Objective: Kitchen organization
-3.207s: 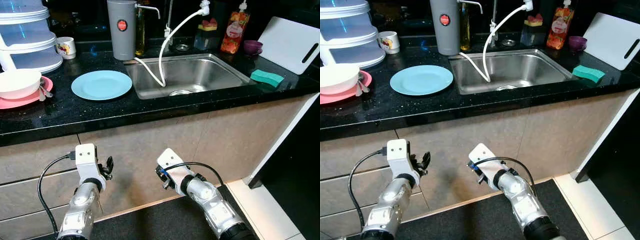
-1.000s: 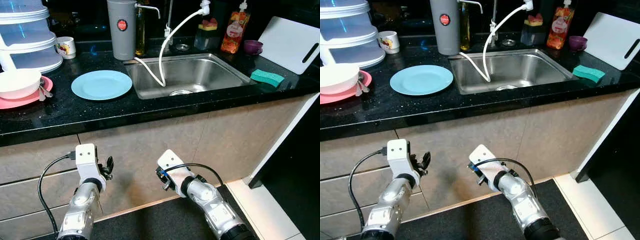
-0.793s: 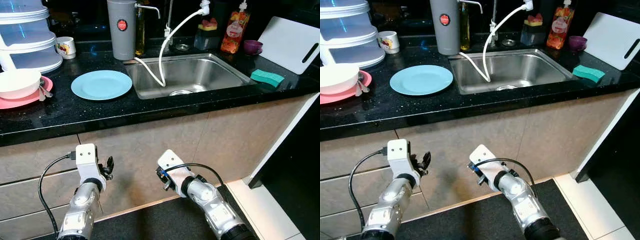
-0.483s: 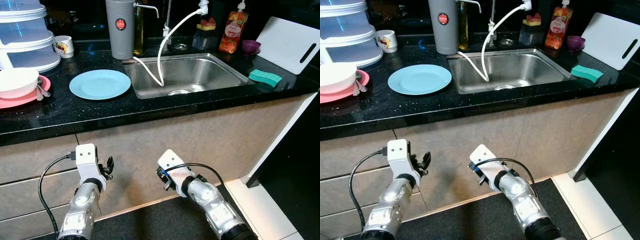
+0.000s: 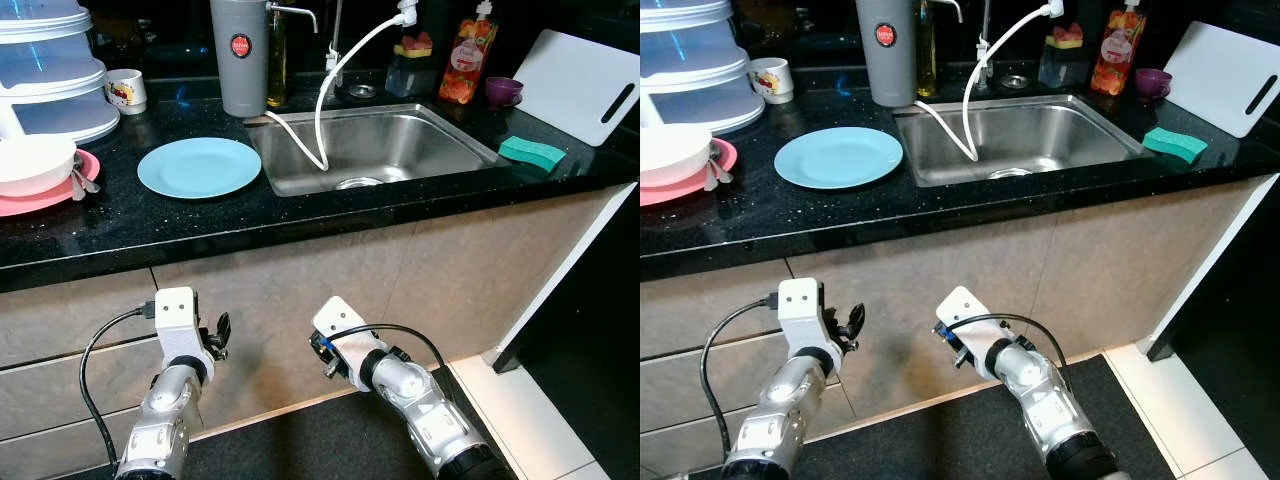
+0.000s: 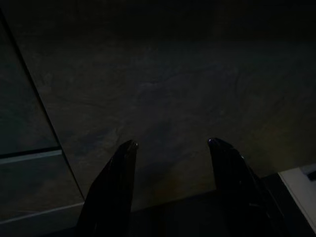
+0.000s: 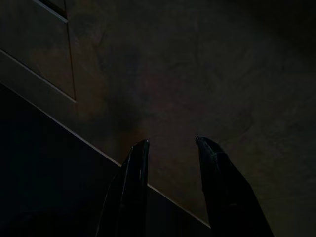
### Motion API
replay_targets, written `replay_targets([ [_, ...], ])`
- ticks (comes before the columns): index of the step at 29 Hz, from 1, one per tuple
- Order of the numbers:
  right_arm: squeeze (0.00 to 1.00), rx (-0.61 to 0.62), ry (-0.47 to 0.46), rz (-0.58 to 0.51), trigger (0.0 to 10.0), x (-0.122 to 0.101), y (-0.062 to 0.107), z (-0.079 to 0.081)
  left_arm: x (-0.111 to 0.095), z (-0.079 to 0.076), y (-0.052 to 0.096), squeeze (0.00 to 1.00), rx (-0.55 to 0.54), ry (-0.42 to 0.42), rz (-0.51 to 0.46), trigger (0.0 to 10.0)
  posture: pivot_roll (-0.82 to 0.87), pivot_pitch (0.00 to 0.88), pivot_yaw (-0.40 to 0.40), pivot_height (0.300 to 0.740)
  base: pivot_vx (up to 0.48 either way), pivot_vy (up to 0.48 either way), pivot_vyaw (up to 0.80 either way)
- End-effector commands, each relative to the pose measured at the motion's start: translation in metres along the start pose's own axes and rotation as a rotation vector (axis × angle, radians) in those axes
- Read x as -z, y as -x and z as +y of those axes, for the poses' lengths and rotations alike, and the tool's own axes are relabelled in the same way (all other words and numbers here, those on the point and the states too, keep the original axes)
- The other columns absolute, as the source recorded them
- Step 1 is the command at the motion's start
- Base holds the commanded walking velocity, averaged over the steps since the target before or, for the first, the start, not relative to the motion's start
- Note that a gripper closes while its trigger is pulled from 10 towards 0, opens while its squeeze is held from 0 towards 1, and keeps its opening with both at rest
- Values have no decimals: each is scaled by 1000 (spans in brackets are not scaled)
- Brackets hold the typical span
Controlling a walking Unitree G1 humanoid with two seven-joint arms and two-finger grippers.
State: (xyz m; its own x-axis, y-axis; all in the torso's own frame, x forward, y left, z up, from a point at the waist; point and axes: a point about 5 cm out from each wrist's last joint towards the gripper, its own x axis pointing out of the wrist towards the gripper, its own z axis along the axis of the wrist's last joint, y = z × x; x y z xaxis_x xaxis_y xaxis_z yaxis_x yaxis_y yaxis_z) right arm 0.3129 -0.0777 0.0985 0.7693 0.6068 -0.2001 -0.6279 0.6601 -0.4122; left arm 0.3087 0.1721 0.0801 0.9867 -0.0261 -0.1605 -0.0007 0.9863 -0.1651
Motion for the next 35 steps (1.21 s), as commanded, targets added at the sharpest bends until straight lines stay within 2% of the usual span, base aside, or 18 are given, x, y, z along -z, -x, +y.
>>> replay_targets([
  [1, 0, -8, -4, 12, 10000, 1, -1, 4, 4, 4, 0, 0, 0, -12, 31, 10000, -175, 104, 22, 740, 0, 0, 0],
  [14, 0, -3, 0, 2, 10000, -2, -6, 11, -1, 13, -1, 0, -2, -48, 25, 10000, -147, 86, 31, 740, 0, 0, 0],
  [18, 0, -3, 3, 0, 10000, -3, -7, 12, -1, 17, 0, 0, -15, -47, 26, 10000, -126, 61, 69, 740, 0, 0, 0],
  [22, 0, 0, 6, -1, 10000, -2, -7, 12, 0, 14, -2, 0, 3, -75, 45, 10000, -59, 47, 58, 740, 0, 0, 0],
  [23, 0, -10, 33, -1, 10000, -3, -6, 15, 1, 14, -2, 0, 5, -87, 45, 10000, -48, 44, 50, 740, 0, 0, 0],
  [26, 0, -32, 13, 2, 10000, -3, -6, 18, 4, 14, 1, 0, -8, -83, 56, 10000, -58, 48, 48, 740, 0, 0, 0],
  [28, 0, -27, -92, -15, 10000, -2, -3, 13, 8, 13, 3, 0, -21, -65, 68, 10000, -47, 54, 35, 740, 0, 0, 0],
  [29, 0, 22, -188, -25, 10000, -3, -2, 6, 9, 13, 4, 0, -25, -65, 68, 10000, -36, 56, 32, 740, 0, 0, 0],
  [30, 0, 22, -188, -25, 10000, -3, -2, 6, 9, 13, 4, 0, -25, -65, 68, 10000, -36, 56, 32, 740, 0, 0, 0],
  [32, 0, 155, -345, -42, 10000, -3, 3, -11, 9, 12, 6, 0, -35, -77, 64, 10000, -30, 59, 33, 740, 0, 0, 0],
  [33, 0, 260, -395, -56, 10000, -6, 8, -22, 9, 12, 7, 0, -46, -86, 65, 10000, -37, 60, 42, 740, 0, 0, 0],
  [34, 0, 260, -395, -56, 10000, -6, 8, -22, 9, 12, 7, 0, -46, -86, 65, 10000, -37, 60, 42, 740, 0, 0, 0],
  [35, 0, 326, -416, -65, 10000, -8, 13, -29, 10, 13, 8, 0, -53, -92, 67, 10000, -37, 60, 42, 740, 0, 0, 0],
])
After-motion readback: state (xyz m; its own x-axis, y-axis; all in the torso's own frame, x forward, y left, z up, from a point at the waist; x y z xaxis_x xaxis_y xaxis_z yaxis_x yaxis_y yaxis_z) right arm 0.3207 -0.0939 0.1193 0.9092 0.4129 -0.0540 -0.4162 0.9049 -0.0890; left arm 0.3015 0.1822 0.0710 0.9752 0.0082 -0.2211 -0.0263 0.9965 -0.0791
